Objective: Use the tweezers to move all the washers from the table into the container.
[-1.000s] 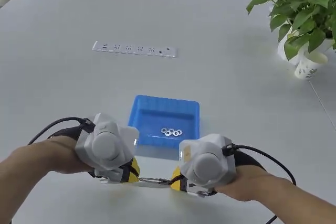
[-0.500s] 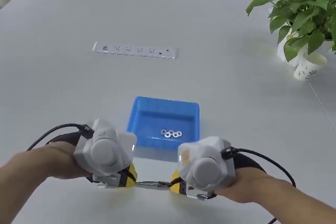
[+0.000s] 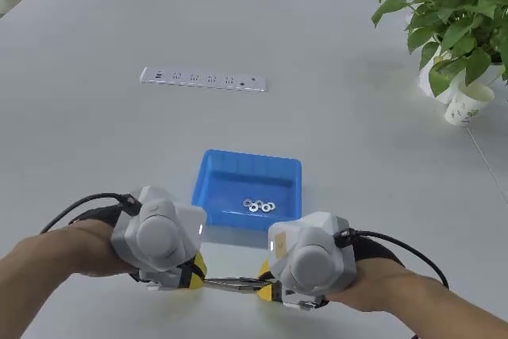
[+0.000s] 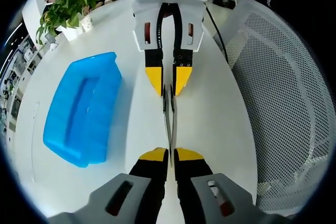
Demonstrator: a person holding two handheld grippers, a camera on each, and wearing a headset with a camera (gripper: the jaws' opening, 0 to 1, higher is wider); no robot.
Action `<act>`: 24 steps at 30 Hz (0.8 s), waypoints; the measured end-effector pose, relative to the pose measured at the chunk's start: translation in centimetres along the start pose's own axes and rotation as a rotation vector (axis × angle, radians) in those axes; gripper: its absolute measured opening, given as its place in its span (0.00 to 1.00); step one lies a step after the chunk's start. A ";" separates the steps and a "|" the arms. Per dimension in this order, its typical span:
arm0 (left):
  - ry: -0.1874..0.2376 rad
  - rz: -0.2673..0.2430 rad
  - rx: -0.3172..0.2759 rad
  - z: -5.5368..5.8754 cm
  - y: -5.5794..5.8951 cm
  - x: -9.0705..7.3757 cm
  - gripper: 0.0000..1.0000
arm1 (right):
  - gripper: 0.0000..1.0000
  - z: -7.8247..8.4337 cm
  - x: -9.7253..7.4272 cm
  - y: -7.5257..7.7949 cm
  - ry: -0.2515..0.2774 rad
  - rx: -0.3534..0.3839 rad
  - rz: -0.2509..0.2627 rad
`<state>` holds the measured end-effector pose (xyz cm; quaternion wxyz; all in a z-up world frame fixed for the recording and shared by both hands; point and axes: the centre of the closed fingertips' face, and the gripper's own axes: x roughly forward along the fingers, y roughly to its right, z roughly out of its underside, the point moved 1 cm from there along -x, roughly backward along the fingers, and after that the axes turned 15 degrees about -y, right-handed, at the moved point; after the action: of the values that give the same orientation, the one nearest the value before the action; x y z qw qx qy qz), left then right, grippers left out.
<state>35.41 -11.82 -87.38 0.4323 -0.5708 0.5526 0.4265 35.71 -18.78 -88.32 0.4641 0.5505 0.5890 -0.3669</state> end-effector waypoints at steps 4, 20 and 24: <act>0.006 -0.005 -0.010 0.2 -0.2 -0.3 0.12 | 0.16 -0.1 -0.3 0.2 0.009 0.011 0.009; 0.056 -0.033 -0.124 1.6 0.0 -3.2 0.25 | 0.28 0.8 -4.3 1.6 0.096 0.170 0.073; 0.106 -0.056 -0.173 1.6 -0.1 -4.4 0.29 | 0.35 1.5 -5.6 2.0 0.125 0.234 0.101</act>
<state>35.39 -9.12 -83.55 0.3635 -0.6427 0.5197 0.4297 37.73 -21.66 -83.27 0.3770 0.6516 0.5414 -0.3743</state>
